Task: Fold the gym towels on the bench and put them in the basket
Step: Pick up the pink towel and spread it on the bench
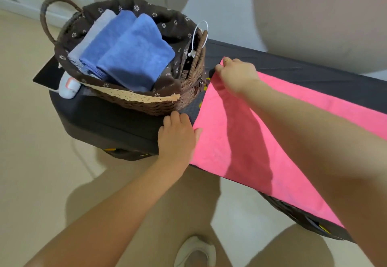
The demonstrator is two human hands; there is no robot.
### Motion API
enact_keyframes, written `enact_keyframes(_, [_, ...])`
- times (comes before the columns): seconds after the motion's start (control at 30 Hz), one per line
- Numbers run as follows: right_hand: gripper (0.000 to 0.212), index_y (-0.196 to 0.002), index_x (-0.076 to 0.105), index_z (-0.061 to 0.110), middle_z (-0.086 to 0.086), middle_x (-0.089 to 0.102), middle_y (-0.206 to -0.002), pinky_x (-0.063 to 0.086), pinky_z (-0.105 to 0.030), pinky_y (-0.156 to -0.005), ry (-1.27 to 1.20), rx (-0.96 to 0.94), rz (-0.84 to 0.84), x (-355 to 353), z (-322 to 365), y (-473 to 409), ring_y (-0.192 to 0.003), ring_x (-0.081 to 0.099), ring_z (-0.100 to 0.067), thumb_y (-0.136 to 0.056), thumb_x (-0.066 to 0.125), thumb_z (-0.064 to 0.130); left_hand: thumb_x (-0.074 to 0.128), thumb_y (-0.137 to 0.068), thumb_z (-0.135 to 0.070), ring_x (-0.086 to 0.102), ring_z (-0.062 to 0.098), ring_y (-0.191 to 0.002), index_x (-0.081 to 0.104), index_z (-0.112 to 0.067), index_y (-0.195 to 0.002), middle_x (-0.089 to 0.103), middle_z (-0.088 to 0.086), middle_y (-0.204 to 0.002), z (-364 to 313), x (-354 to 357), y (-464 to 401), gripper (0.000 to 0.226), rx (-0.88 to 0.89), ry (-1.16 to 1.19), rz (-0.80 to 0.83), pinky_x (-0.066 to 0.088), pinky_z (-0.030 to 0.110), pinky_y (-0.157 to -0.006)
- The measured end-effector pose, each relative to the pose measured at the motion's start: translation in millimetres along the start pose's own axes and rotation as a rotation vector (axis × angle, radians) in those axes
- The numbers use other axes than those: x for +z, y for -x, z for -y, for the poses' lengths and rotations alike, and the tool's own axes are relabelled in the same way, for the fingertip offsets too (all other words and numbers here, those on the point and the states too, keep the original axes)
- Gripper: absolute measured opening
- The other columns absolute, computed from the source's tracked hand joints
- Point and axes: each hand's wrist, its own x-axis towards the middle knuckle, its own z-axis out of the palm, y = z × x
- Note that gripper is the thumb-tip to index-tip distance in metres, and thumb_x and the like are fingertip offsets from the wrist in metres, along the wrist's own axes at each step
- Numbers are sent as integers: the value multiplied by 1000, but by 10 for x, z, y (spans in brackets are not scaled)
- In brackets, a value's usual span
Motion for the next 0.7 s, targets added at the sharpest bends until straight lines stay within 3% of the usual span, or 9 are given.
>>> enact_keyframes(0.13, [30,-124,48,7,-14,52,-126,36,-36,-72,107,-67,-22,-33,-56,-20,-118,48,-33,-97,36,9,41,-93,-50,39,27,-114,47,-9,-112,41,11,-122,-18,-35,-61,46,-45,41,88,39,34,-90])
enact_keyframes(0.23, [30,-123,51,8,-12,46,-129,38,-36,-77,162,-139,-33,-44,-84,-32,-118,44,-31,-98,38,19,41,-95,-43,38,28,-113,51,-10,-107,39,10,-122,-54,-74,-35,37,7,18,87,39,35,-89])
enact_keyframes(0.33, [32,-116,53,8,-11,52,-122,38,-35,-71,70,-118,-77,-53,-116,-10,-112,50,-31,-93,45,29,40,-97,-36,38,28,-113,53,-9,-105,40,9,-122,-73,-74,-36,31,33,54,75,38,35,-88])
enact_keyframes(0.4, [28,-108,55,6,-12,55,-114,36,-34,-66,-52,-101,-97,-77,-172,37,-106,54,-32,-90,49,27,49,-93,-34,46,29,-105,54,-7,-101,48,10,-112,-49,-45,-28,29,57,105,-10,42,36,-80])
enact_keyframes(0.47, [18,-98,54,6,-14,56,-108,39,-36,-68,-199,-81,-116,-105,-242,94,-100,55,-35,-87,51,19,72,-77,-35,57,30,-82,58,-5,-90,57,12,-90,-32,-16,-22,35,71,130,-68,47,36,-61])
enact_keyframes(0.53, [18,-101,52,6,-16,57,-109,41,-40,-73,-326,-34,-164,-120,-302,147,-97,55,-37,-85,50,13,80,-65,-36,58,31,-71,61,-5,-88,59,12,-82,-25,37,-10,43,74,156,-77,47,34,-55])
enact_keyframes(0.6, [30,-113,53,6,-17,55,-112,42,-40,-77,-421,46,-235,-132,-357,179,-98,55,-38,-83,47,6,73,-75,-35,55,36,-85,58,-5,-97,57,16,-96,-56,56,-10,41,56,244,-77,45,40,-66])
enact_keyframes(0.7, [32,-104,64,5,-17,53,-109,39,-31,-75,-568,218,-360,-182,-427,196,-97,55,-34,-80,44,-1,55,-89,-35,41,31,-108,52,-11,-101,45,10,-115,-73,38,-48,27,4,305,-49,36,39,-85])
